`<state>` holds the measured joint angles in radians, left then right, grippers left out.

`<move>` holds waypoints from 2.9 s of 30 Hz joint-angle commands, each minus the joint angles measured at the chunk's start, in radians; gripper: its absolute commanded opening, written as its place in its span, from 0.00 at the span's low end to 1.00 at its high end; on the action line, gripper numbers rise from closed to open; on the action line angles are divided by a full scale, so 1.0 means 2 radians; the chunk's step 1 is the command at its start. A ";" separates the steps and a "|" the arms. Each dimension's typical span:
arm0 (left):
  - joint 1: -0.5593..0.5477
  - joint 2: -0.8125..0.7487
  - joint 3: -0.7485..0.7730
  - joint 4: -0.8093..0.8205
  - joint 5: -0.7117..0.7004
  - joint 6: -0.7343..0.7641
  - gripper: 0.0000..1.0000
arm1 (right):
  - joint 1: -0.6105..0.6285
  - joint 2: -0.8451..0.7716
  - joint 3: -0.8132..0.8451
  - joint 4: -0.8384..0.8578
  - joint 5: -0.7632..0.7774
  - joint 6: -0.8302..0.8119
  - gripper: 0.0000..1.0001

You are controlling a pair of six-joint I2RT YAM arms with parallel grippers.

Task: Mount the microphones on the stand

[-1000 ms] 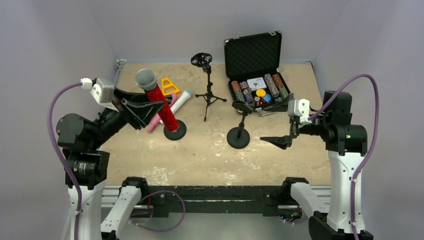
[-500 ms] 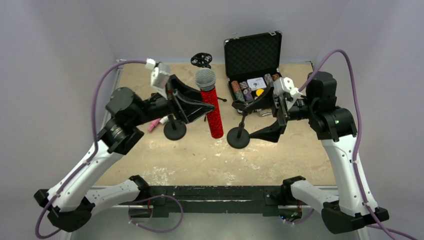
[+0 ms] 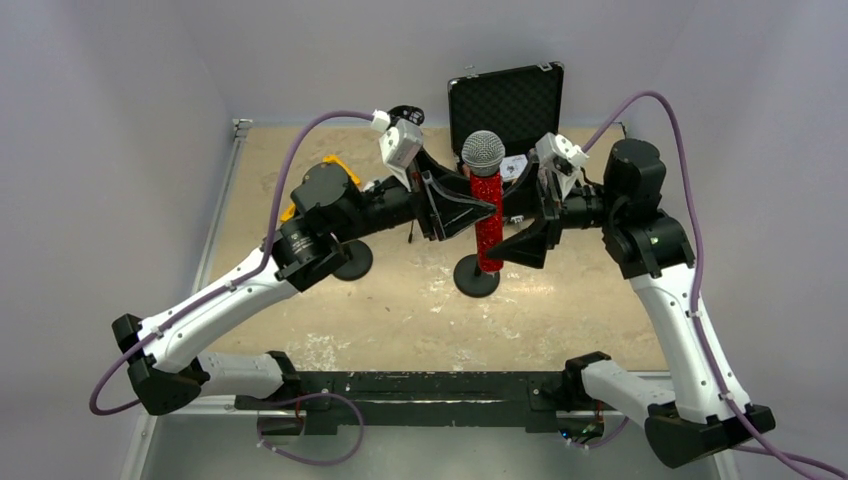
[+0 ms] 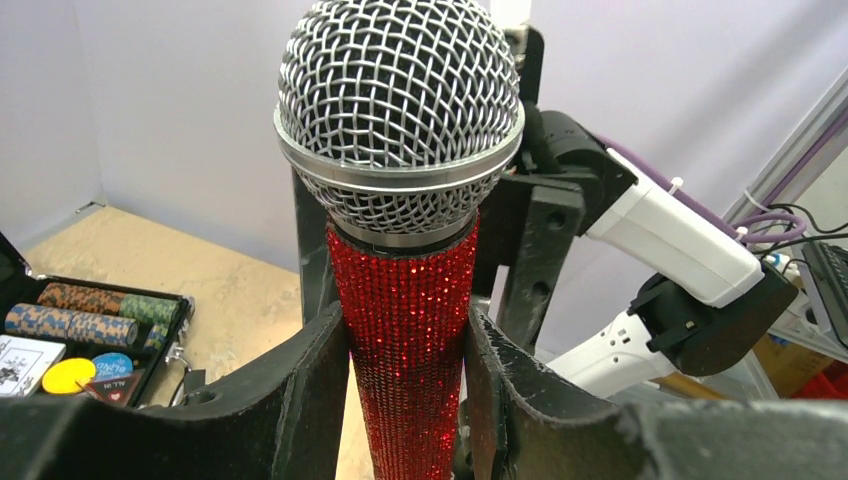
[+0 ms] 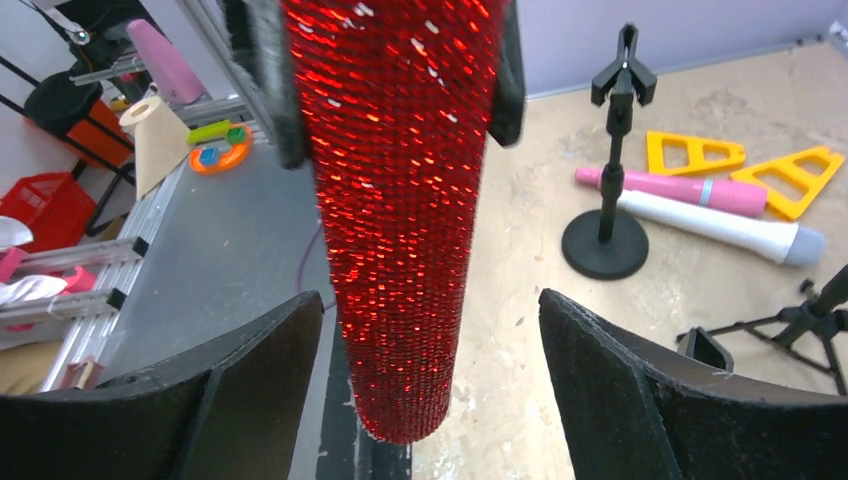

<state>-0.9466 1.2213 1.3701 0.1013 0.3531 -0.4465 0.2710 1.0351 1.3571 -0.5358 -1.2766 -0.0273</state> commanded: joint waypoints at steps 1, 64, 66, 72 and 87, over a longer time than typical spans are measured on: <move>-0.012 0.002 0.029 0.046 -0.032 0.022 0.00 | 0.006 -0.005 -0.033 0.074 0.002 0.078 0.78; 0.000 -0.314 -0.159 -0.288 -0.056 0.142 0.00 | -0.045 0.133 0.048 -0.193 0.103 -0.450 0.96; 0.000 -0.314 -0.163 -0.284 -0.054 0.140 0.00 | -0.045 0.134 0.033 -0.173 0.111 -0.441 0.95; 0.000 -0.306 -0.168 -0.267 -0.046 0.133 0.00 | -0.045 0.147 0.035 -0.192 0.104 -0.461 0.85; 0.000 -0.315 -0.188 -0.229 -0.042 0.136 0.00 | -0.045 0.157 0.044 -0.259 0.066 -0.513 0.14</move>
<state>-0.9493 0.5949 0.9997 -0.4587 0.2573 -0.1894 0.1772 1.3746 1.4250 -1.0046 -1.0985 -1.0031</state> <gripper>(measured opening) 0.461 0.295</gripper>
